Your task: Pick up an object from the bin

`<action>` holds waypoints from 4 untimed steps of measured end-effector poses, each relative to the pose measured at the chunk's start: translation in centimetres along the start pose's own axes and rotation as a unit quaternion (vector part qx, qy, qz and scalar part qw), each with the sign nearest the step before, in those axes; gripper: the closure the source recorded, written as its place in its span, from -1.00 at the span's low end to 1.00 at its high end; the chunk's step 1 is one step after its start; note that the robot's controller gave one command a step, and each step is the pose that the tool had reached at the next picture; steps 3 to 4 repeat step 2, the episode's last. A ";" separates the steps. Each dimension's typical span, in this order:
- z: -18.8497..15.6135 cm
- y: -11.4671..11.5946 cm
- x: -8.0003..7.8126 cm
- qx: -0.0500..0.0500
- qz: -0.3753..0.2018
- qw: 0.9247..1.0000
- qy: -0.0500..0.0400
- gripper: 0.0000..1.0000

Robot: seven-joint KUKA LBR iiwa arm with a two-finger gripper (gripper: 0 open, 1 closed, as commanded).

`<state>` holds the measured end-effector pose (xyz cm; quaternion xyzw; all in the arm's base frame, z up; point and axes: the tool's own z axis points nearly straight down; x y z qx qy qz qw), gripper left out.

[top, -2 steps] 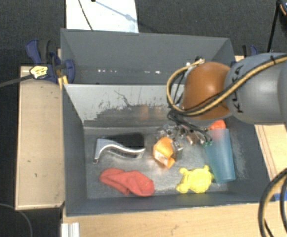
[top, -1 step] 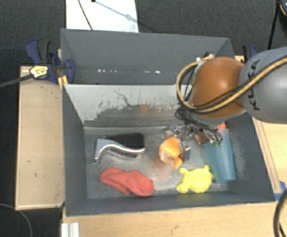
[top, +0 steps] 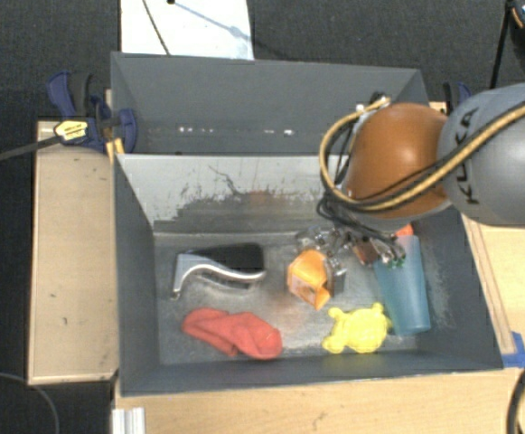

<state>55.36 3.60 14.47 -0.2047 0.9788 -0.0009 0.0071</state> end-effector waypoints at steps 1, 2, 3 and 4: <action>-1.0 -0.7 0.4 -0.006 -0.013 1.000 0.012 1.00; -8.2 -0.2 -0.6 -0.003 -0.011 1.000 0.007 1.00; -8.2 -0.2 -0.6 -0.003 -0.011 1.000 0.007 1.00; -8.2 -0.2 -0.6 -0.003 -0.011 1.000 0.007 1.00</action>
Offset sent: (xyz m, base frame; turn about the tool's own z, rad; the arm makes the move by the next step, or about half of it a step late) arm 0.0083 0.0280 0.1865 -0.0109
